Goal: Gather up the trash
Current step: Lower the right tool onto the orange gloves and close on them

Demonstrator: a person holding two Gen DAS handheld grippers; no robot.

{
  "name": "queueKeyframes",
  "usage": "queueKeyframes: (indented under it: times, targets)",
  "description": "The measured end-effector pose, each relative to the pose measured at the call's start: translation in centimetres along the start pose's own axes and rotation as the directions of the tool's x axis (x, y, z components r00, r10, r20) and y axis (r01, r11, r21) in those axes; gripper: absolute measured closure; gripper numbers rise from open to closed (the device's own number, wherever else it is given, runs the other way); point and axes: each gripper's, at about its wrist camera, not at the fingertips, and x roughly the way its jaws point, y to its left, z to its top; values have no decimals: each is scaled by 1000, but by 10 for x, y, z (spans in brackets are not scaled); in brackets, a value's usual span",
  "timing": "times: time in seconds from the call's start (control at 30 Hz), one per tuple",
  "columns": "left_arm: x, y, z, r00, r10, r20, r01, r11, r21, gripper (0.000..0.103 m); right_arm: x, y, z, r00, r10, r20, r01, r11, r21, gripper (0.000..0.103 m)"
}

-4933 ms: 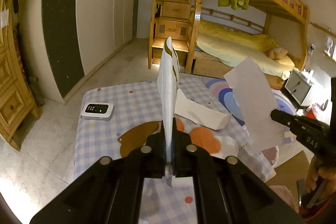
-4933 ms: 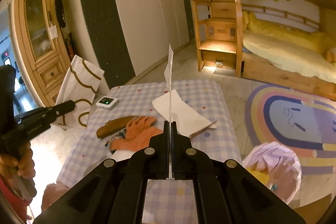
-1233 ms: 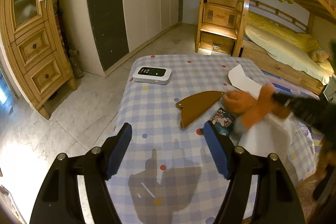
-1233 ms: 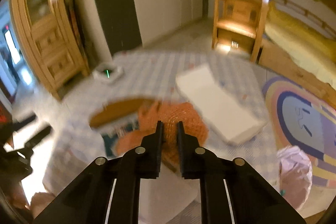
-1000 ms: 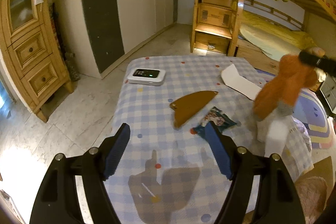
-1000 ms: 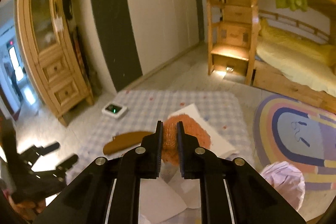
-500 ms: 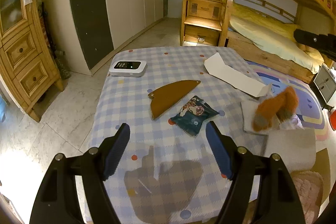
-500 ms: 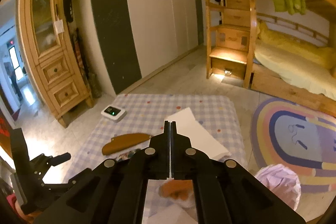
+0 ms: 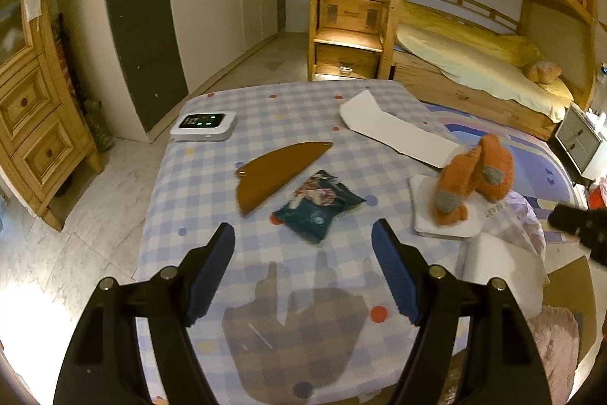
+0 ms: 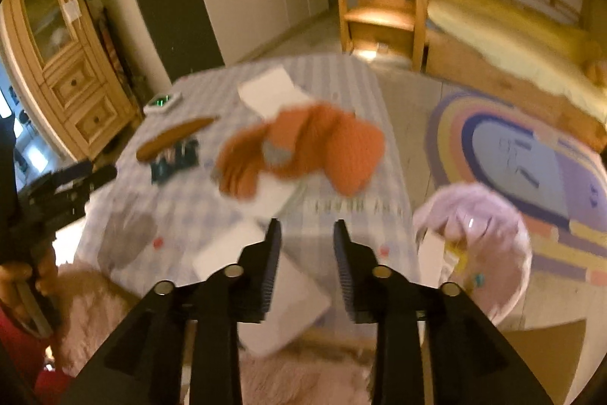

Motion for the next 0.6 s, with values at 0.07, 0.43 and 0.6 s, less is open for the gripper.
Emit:
queueKeyframes:
  times: [0.07,0.43,0.6]
  targets:
    - [-1,-5,-1,1000,-4,-1,4,1000,8,30,4,2,-8,999,18,-27,-18,1000,3,57]
    - [-14,6,-7,999,34,17,-34,999,-7,30,25,18,-23,994,59,-89,-59,998,-3,79]
    - [-15,30,-12,997,71,10,-70,996,-55,30,25,45,-2,996,82,-21,-82,997,4,79]
